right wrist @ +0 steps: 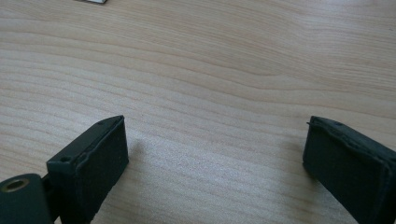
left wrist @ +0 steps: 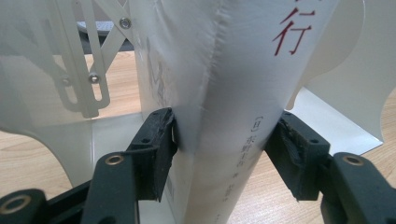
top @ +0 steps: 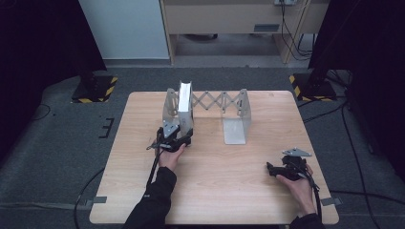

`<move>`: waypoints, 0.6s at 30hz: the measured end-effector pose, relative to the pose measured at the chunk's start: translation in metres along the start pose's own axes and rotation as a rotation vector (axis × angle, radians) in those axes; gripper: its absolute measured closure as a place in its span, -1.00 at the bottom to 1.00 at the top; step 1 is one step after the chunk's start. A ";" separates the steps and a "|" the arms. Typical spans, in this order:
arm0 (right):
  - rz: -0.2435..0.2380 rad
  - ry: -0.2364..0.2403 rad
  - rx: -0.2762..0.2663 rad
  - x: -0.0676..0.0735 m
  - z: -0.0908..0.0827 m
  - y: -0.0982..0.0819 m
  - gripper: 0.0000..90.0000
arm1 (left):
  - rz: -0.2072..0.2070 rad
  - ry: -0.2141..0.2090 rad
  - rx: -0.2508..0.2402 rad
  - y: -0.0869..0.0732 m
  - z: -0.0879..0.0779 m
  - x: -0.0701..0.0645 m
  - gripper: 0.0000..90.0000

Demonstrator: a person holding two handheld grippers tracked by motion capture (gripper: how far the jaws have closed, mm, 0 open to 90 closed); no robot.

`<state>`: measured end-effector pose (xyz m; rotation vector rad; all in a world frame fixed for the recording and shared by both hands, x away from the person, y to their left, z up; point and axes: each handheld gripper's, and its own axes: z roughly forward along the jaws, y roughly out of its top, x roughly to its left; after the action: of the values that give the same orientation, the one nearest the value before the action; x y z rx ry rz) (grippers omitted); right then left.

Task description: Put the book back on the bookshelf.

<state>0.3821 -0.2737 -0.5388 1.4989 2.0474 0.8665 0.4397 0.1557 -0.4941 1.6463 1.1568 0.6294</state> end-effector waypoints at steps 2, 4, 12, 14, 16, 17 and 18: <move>0.000 0.000 0.000 0.000 0.000 0.000 -0.84 | -0.015 -0.025 -0.006 -0.001 -0.006 0.000 -0.17; -0.001 0.000 0.000 0.000 0.000 0.000 -0.85 | -0.008 -0.042 0.012 -0.004 -0.016 0.000 -0.22; 0.008 0.004 0.001 0.001 -0.001 0.000 -0.85 | -0.035 -0.072 0.099 -0.025 -0.057 0.011 -0.37; -0.001 0.004 0.001 0.001 -0.001 -0.001 -0.86 | -0.025 -0.069 0.120 -0.031 -0.067 0.014 -0.39; -0.006 0.008 0.001 0.001 -0.001 -0.001 -0.86 | -0.032 -0.060 0.137 -0.037 -0.076 0.018 -0.43; -0.005 0.012 0.004 0.002 -0.002 -0.001 -0.86 | -0.034 -0.060 0.146 -0.040 -0.080 0.020 -0.43; -0.006 0.012 0.002 0.002 -0.002 -0.001 -0.87 | -0.038 -0.059 0.164 -0.043 -0.084 0.023 -0.45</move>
<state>0.3795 -0.2725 -0.5388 1.4907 2.0610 0.8740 0.3633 0.2143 -0.5045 1.7642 1.2205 0.4683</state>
